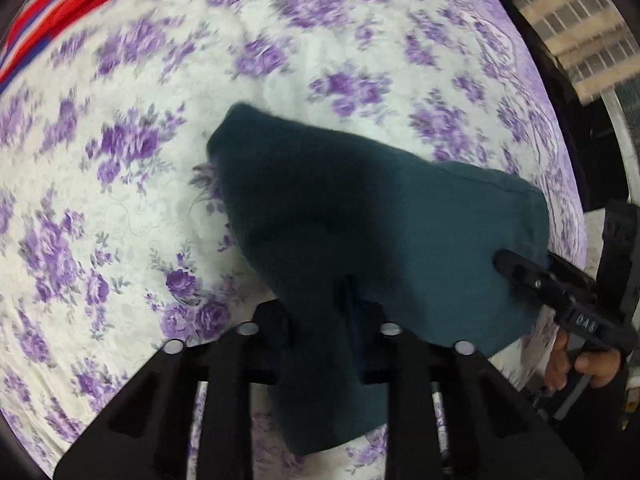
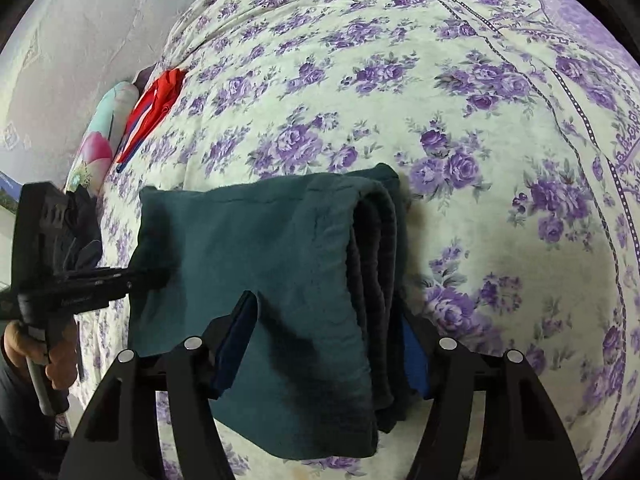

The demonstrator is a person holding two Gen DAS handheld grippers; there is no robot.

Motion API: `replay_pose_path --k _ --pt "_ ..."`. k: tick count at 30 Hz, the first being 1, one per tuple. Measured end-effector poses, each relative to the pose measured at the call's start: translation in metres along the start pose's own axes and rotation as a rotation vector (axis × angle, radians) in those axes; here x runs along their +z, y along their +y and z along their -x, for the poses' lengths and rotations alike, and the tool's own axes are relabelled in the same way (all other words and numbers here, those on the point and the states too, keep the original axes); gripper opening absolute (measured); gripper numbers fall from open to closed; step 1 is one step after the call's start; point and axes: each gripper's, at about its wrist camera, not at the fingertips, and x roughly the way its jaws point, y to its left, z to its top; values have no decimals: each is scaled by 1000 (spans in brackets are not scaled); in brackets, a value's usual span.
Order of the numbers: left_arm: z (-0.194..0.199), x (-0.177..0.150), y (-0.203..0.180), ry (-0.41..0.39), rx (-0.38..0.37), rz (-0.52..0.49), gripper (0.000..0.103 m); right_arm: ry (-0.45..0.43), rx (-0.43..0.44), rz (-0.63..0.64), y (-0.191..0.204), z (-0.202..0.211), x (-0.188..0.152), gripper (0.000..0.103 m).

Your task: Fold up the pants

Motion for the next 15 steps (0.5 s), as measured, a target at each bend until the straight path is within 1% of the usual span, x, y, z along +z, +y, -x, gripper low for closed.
replay_pose_path --k 3,4,7,9,10,11,12,13,15 --pt "-1 -4 1 2 -1 -9 21 -1 9 -9 -2 -3 2 70" --pt "-4 -4 5 9 -25 11 21 -1 5 -9 -3 -6 3 72" --pt "-12 -2 25 24 -113 94 34 -8 -3 1 -2 -12 2 74" --pt "-15 -3 33 23 -153 124 34 -11 -14 3 -1 -12 2 71" --pt "-14 -3 33 13 -157 118 25 -13 -27 6 -1 -11 3 57" --pt "-12 -3 31 -4 -160 96 18 -12 -31 10 -2 -8 3 36" --pt "-7 -4 27 -22 -149 71 16 -11 -3 4 -3 -4 4 30" --pt "-3 -7 26 -31 -138 59 15 -14 13 6 -3 1 4 27" --pt "8 -8 20 -57 -122 31 14 -36 21 53 9 14 6 25"
